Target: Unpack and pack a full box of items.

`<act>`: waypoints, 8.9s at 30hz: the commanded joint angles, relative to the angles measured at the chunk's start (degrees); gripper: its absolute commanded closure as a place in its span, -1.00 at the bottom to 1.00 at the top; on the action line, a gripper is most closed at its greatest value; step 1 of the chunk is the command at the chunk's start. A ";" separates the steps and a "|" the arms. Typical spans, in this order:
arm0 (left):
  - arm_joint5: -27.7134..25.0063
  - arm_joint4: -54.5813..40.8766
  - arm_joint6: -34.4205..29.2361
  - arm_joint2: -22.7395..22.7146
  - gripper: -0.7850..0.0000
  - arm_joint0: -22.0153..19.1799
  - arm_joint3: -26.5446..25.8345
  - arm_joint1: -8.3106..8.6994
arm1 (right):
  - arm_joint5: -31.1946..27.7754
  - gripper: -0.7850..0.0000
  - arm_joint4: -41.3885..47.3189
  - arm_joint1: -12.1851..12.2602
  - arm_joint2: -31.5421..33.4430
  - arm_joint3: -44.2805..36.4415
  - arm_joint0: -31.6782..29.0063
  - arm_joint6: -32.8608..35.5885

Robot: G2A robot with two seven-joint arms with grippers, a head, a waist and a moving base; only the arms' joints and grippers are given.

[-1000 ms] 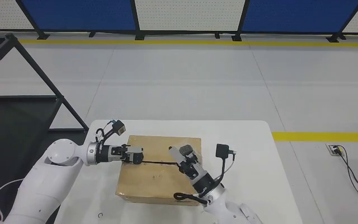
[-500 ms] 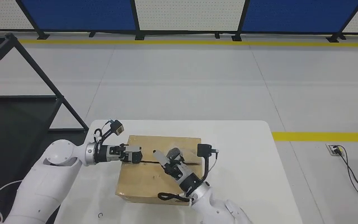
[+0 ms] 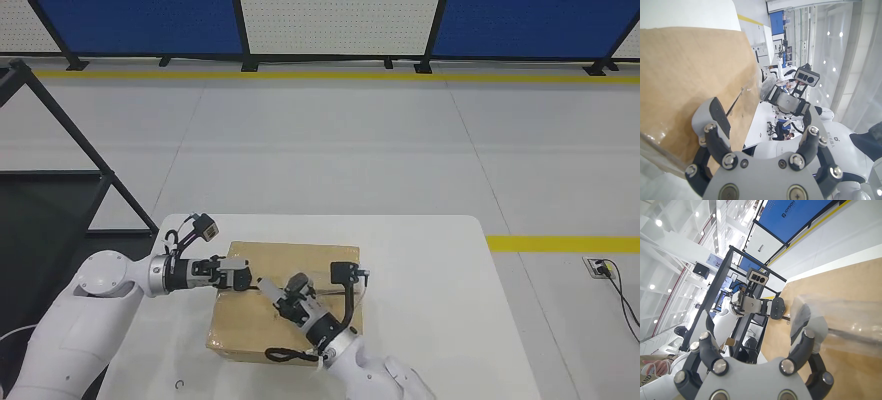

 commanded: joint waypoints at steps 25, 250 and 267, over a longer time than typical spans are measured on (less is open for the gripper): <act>-0.34 0.12 -0.95 -4.00 -1.00 2.02 0.34 0.74 | 0.32 -1.00 -1.65 -2.88 -2.21 6.07 2.90 -0.65; 4.74 0.24 -2.80 -8.50 -1.00 4.06 -0.68 0.11 | 8.60 -1.00 21.95 -5.06 28.06 -4.37 -7.96 22.22; 4.47 0.48 -2.76 -10.48 -1.00 5.71 -0.52 0.80 | 10.39 -1.00 22.52 -4.60 22.49 1.94 -4.12 26.22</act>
